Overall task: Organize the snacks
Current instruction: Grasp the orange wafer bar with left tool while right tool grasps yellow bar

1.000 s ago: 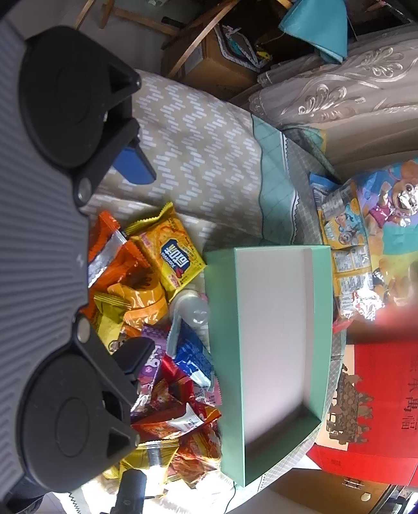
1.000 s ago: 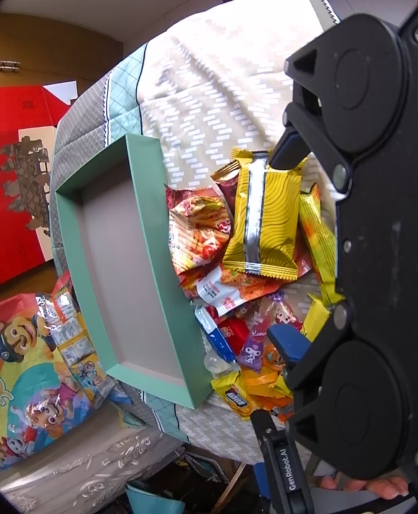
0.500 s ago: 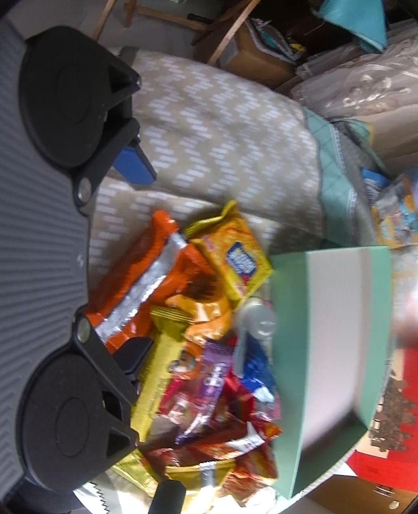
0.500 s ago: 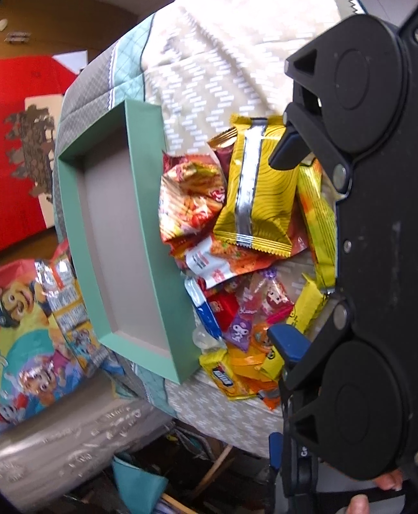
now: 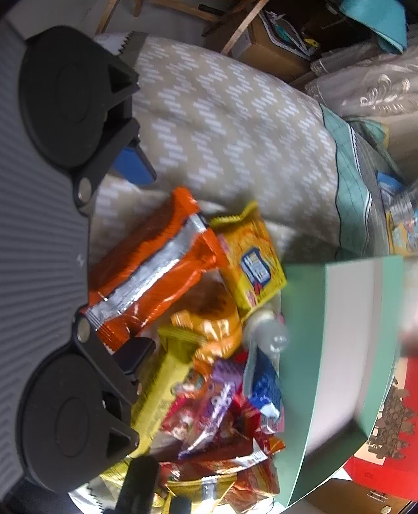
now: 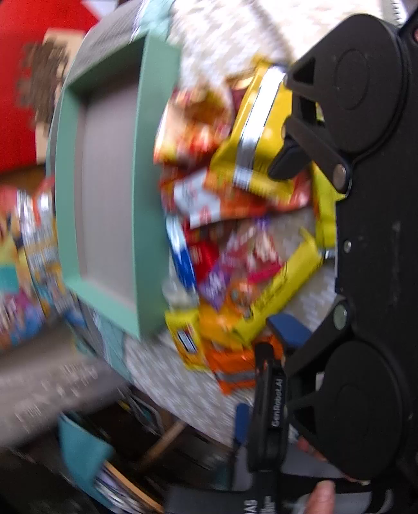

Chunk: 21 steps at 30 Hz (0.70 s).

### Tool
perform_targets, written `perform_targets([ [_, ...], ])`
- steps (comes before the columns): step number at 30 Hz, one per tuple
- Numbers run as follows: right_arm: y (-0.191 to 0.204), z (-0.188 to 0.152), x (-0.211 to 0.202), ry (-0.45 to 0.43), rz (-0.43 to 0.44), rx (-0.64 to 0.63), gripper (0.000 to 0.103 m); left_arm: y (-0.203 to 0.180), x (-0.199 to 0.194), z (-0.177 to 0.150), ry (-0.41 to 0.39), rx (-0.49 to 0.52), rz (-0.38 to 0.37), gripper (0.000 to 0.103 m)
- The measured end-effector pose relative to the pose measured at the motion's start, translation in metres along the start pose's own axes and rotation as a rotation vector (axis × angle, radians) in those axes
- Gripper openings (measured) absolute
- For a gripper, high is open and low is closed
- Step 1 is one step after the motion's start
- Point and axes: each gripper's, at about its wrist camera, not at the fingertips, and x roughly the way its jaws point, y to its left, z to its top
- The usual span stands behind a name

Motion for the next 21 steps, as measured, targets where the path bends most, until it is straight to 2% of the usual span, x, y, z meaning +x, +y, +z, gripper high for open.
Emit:
perform_targets([
  [2, 0.012, 0.002, 0.008, 0.018, 0.025, -0.066, 0.068, 0.009, -0.002, -0.002, -0.002, -0.006, 0.002, 0.103],
  [3, 0.018, 0.003, 0.013, 0.031, 0.033, -0.099, 0.064, 0.014, -0.003, -0.003, -0.004, -0.009, 0.007, 0.103],
  [5, 0.029, 0.006, 0.025, 0.053, 0.046, -0.160, 0.042, 0.022, -0.005, -0.006, -0.006, -0.020, 0.031, 0.103],
  [7, 0.037, 0.007, 0.036, 0.075, 0.035, -0.215, 0.036, 0.030, -0.005, -0.006, 0.000, -0.046, 0.045, 0.103],
  [10, 0.047, 0.007, 0.047, 0.094, 0.043, -0.273, 0.035, 0.035, -0.007, -0.003, -0.011, -0.066, 0.025, 0.102],
  [13, 0.050, 0.004, 0.054, 0.113, 0.043, -0.304, 0.035, 0.028, -0.007, 0.002, -0.024, -0.046, 0.019, 0.101],
  [15, 0.052, 0.000, 0.058, 0.109, 0.035, -0.314, 0.035, 0.022, -0.002, 0.002, -0.017, -0.028, 0.023, 0.092],
  [16, 0.053, 0.000, 0.058, 0.104, 0.035, -0.311, 0.035, 0.020, 0.001, 0.002, -0.004, -0.024, 0.025, 0.079],
  [17, 0.052, 0.001, 0.058, 0.104, 0.039, -0.305, 0.035, 0.020, 0.004, 0.000, 0.008, -0.024, 0.018, 0.060],
  [18, 0.051, 0.000, 0.058, 0.103, 0.042, -0.302, 0.035, 0.021, 0.007, -0.001, 0.019, -0.033, -0.007, 0.055],
  [21, 0.051, 0.000, 0.059, 0.096, 0.053, -0.296, 0.038, 0.023, 0.003, -0.006, 0.000, -0.036, -0.012, 0.051],
])
